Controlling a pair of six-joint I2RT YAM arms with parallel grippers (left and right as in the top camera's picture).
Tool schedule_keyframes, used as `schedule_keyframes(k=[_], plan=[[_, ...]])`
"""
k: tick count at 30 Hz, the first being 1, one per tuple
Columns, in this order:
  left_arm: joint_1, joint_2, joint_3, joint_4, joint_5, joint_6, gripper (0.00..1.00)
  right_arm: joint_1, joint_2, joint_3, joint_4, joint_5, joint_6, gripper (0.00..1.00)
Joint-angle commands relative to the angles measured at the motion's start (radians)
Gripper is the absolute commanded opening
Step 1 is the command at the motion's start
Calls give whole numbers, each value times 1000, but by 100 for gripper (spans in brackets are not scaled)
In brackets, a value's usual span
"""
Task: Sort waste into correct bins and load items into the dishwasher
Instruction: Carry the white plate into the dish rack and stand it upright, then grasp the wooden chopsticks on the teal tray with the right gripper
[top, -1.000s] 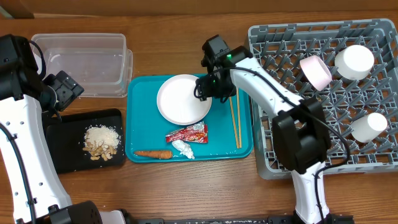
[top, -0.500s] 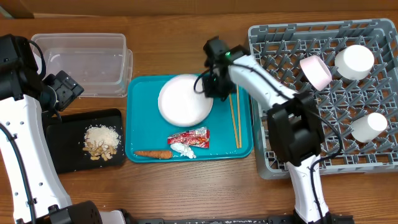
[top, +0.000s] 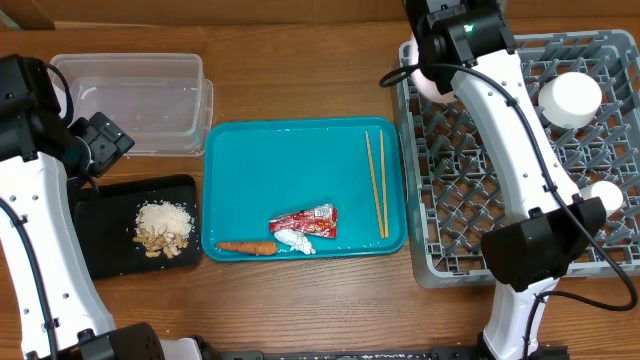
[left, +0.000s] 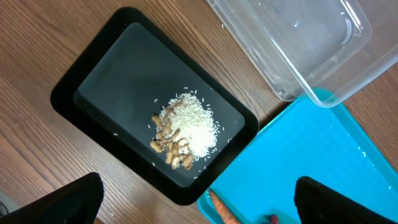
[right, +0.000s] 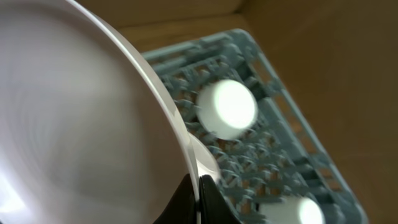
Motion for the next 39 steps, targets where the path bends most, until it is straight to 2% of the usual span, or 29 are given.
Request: schedule_keyframes(k=[1, 8, 17, 18, 20, 21, 25, 27, 33, 36, 39], plan=[[-1, -4, 13, 4, 5, 16, 100, -3, 12, -93, -31, 195, 216, 4], [-1, -4, 13, 3, 5, 20, 100, -19, 12, -293, 10, 165, 258, 4], [-1, -4, 13, 5, 5, 19, 100, 110, 12, -310, 34, -113, 253, 4], [-1, -4, 13, 5, 5, 19, 100, 121, 12, -310, 34, -124, 253, 7], [-1, -4, 13, 5, 5, 20, 100, 152, 12, -310, 29, -155, 253, 37], [-1, -4, 13, 5, 5, 20, 100, 157, 12, -310, 26, -162, 254, 43], [-1, -4, 13, 5, 5, 20, 100, 162, 0, -305, -7, -222, 253, 52], [-1, -4, 13, 5, 5, 20, 100, 162, -22, -290, -26, -245, 249, 62], [-1, -4, 13, 10, 5, 20, 100, 177, -145, -227, 31, -530, 81, 64], [-1, -4, 13, 13, 5, 20, 100, 192, -177, -227, 109, -752, -66, 67], [-1, -4, 13, 14, 5, 20, 100, 194, -161, -249, 125, -883, -99, 67]])
